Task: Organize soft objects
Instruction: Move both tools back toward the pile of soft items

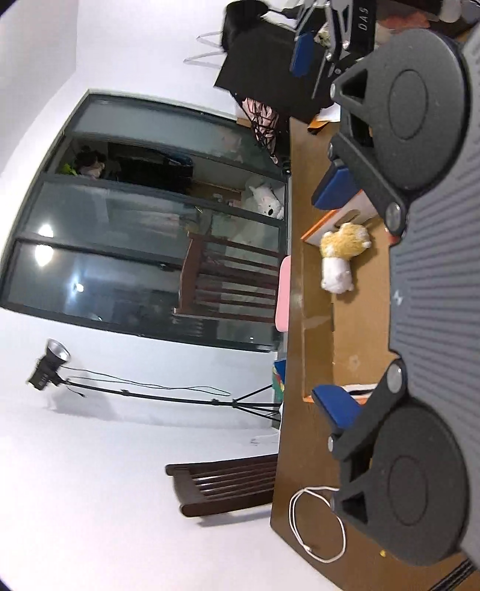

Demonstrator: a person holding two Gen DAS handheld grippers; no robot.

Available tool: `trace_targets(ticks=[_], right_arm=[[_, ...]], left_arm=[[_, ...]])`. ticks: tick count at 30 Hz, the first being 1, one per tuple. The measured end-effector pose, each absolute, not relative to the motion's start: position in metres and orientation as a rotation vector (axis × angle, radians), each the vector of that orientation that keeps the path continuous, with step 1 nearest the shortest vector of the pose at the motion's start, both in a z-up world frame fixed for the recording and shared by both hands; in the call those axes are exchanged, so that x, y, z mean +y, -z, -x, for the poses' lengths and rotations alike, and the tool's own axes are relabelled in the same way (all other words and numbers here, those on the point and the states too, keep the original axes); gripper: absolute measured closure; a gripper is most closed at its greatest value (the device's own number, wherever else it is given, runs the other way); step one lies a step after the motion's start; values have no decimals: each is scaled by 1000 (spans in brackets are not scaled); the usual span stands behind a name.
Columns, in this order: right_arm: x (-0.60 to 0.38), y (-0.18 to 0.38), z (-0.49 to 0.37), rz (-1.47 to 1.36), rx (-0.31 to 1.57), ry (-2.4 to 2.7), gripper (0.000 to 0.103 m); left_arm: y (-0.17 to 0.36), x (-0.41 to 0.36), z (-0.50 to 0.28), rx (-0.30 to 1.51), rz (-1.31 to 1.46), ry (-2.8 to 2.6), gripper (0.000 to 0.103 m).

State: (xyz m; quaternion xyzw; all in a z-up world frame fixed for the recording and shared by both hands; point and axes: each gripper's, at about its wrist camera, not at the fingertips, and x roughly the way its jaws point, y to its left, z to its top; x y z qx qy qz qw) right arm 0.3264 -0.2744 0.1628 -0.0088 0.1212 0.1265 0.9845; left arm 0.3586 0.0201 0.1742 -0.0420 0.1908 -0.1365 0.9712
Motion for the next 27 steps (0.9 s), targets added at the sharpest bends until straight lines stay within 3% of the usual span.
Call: trace_targets(ticks=[9, 17, 27], right_arm=[[-256, -111, -220, 11, 200, -297, 3], [-240, -30, -153, -55, 278, -346, 0], [-226, -20, -164, -38, 311, -365, 1]], left_arm=[[-127, 32, -248, 272, 32, 281, 0], [-44, 37, -179, 373, 48, 246, 0], [-29, 43, -189, 397, 50, 219, 0]])
